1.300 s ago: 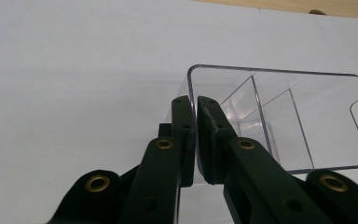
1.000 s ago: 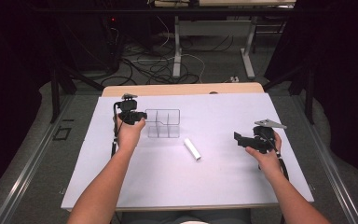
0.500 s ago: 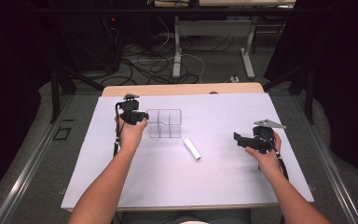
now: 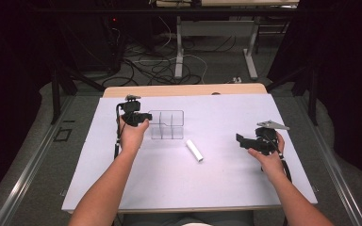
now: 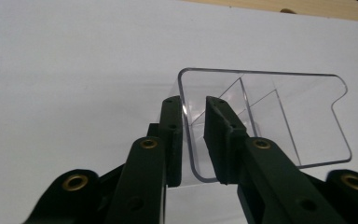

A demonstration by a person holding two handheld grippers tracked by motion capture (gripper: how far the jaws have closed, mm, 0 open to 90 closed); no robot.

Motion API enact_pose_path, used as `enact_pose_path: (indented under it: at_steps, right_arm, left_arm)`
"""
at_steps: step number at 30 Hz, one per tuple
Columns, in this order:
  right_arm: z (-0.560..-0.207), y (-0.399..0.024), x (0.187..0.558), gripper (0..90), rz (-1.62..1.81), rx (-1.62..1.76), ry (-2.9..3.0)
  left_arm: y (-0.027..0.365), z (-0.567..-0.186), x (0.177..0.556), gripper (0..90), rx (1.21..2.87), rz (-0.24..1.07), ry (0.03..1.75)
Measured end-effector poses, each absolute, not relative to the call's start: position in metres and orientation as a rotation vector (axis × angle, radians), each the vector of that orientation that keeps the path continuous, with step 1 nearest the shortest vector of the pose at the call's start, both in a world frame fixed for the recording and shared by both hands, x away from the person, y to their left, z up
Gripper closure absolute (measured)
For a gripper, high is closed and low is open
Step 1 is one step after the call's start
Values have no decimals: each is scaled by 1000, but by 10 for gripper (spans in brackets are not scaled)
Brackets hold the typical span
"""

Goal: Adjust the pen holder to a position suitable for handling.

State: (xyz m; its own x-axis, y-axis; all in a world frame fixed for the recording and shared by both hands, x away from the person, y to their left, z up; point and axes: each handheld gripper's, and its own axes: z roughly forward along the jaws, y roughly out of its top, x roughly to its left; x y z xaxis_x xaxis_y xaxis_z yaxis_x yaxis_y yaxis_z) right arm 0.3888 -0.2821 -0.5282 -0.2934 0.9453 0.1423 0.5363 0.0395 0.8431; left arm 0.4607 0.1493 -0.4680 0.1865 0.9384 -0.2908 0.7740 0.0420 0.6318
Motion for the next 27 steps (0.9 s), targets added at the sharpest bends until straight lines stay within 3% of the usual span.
enact_pose_path:
  at_steps: [4,27]
  right_arm:
    - [-528,-281,389,110,1175,1491,1873]
    - [-521,-271,386,148,1176,1442,1918]
  left_arm:
    - [151,-464,457,685,1765,302,1579]
    - [173,-465,422,430,1684,299,1376]
